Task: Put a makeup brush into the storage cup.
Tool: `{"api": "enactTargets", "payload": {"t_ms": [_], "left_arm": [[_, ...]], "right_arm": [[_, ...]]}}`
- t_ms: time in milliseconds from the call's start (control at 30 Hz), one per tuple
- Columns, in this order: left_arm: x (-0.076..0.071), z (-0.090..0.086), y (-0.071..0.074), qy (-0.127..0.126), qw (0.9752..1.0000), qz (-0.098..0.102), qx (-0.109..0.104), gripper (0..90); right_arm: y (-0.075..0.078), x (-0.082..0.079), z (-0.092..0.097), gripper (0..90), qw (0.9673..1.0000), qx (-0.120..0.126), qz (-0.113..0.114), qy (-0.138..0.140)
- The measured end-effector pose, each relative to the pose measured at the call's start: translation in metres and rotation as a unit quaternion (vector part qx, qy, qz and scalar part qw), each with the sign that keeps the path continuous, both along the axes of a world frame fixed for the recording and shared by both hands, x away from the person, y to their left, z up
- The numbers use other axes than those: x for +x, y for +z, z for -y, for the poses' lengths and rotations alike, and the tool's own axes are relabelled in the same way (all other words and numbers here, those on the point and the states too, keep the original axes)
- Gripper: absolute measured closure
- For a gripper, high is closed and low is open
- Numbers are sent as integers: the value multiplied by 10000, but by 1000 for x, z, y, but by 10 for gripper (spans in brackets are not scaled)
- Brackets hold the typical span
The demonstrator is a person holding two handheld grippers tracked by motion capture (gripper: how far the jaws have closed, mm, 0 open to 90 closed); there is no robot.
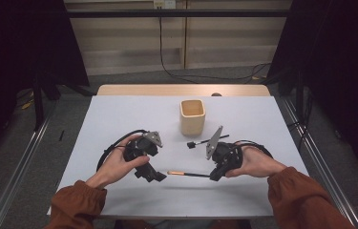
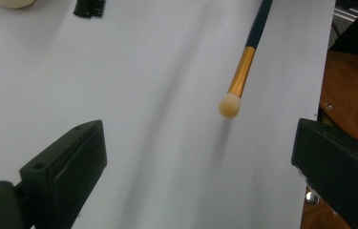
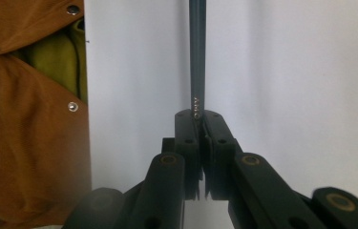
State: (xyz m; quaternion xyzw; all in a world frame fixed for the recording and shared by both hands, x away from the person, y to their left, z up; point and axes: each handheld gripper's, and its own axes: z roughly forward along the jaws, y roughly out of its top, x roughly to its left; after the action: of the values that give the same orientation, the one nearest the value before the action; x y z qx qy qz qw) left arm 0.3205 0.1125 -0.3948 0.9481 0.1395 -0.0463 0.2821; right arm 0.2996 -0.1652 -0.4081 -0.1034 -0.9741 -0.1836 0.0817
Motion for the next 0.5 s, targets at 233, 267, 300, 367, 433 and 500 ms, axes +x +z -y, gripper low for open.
{"api": "enactTargets", "payload": {"t_ms": [233,267,300,367,433,500], "left_arm": [[-3,-12,-2,173,9998,27,-110,45],[-3,-14,-2,194,9997,40,-127,44],[-3,-15,-2,210,9997,48,-120,44],[-4,-16,-2,224,9996,67,-146,44],[-7,-16,-2,191,9997,84,-160,45],[-8,-17,-1,177,9996,106,-170,45]], "right_arm": [[0,-2,11,865,9999,9,16,-127],[0,-2,13,865,9998,60,57,-153],[0,-2,16,865,9998,72,70,-179],[0,-2,19,865,9995,127,159,-253],[-1,-3,21,865,9992,143,192,-307],[-1,-4,22,865,9989,173,218,-386]]}}
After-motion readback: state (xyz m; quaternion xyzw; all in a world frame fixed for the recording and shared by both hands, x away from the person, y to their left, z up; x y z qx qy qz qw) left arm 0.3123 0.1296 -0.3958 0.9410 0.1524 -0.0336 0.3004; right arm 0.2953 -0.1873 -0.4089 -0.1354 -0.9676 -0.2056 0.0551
